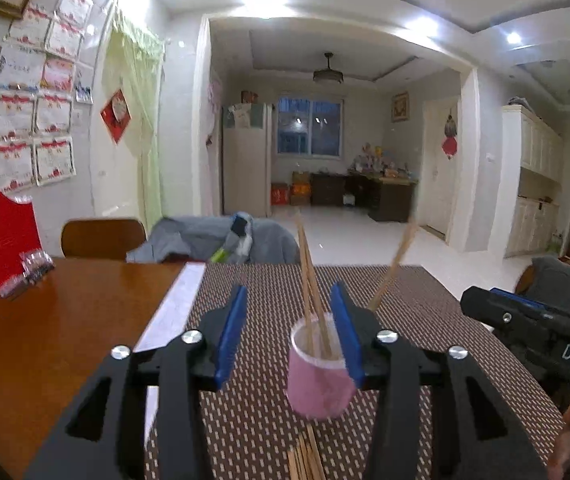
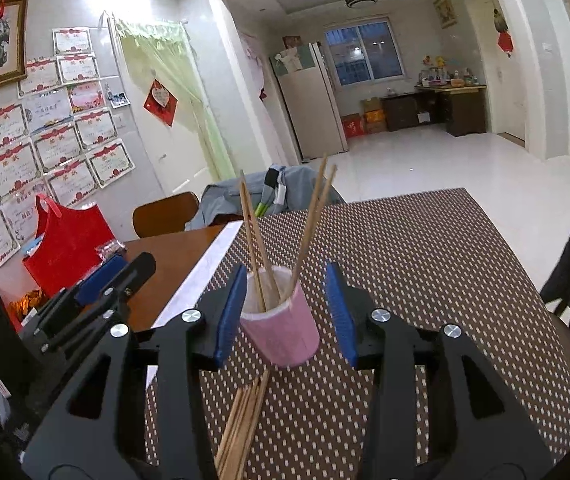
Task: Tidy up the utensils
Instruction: 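Move both grippers back toward the chopstick pile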
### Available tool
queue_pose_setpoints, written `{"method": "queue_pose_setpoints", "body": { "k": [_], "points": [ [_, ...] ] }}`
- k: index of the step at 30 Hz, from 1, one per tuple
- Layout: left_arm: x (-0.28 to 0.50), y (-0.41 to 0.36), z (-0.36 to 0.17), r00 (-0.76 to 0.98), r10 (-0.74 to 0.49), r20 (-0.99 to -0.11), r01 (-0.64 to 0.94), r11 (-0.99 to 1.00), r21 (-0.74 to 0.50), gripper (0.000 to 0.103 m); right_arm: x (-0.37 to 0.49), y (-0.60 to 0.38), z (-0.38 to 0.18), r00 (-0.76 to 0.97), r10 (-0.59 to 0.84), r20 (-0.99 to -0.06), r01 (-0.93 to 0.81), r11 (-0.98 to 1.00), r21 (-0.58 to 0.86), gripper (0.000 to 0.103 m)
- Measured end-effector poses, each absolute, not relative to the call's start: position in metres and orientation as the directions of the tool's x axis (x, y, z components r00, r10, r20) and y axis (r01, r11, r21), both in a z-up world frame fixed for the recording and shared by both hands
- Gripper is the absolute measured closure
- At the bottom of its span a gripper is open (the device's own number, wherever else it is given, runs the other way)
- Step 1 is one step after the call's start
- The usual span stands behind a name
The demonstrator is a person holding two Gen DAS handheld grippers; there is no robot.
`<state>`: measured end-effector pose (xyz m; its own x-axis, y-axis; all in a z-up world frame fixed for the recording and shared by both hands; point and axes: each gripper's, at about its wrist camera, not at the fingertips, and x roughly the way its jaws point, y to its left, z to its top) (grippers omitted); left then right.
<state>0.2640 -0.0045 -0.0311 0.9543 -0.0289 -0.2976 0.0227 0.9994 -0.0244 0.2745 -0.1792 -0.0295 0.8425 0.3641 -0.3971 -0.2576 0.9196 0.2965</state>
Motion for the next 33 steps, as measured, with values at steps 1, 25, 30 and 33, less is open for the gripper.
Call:
{"method": "queue_pose_setpoints", "body": {
  "k": [1, 25, 30, 33],
  "points": [
    [0.259, -0.002, -0.034, 0.947, -0.041, -0.319, 0.03, 0.999, -0.039, 0.054, 0.268, -0.181, -0.034, 0.839, 0.362, -0.406, -0.254, 0.921, 0.297, 0.061],
    [0.233, 0.007, -0.183, 0.5, -0.112, -0.859, 0.135, 0.99, -0.051, 0.053, 0.214, -0.158, -0.137, 0.668, 0.352, -0.656, -0.24, 0.936, 0.258, 0.055],
    [0.228, 0.015, -0.192, 0.503, -0.093, -0.859, 0.122, 0.992, -0.036, 0.052, 0.213, -0.158, -0.146, 0.646, 0.354, -0.677, -0.241, 0.935, 0.259, 0.054],
    [0.226, 0.024, -0.192, 0.504, -0.078, -0.86, 0.097, 0.995, -0.034, 0.052, 0.214, -0.158, -0.149, 0.636, 0.355, -0.685, -0.241, 0.935, 0.261, 0.053]
  ]
}}
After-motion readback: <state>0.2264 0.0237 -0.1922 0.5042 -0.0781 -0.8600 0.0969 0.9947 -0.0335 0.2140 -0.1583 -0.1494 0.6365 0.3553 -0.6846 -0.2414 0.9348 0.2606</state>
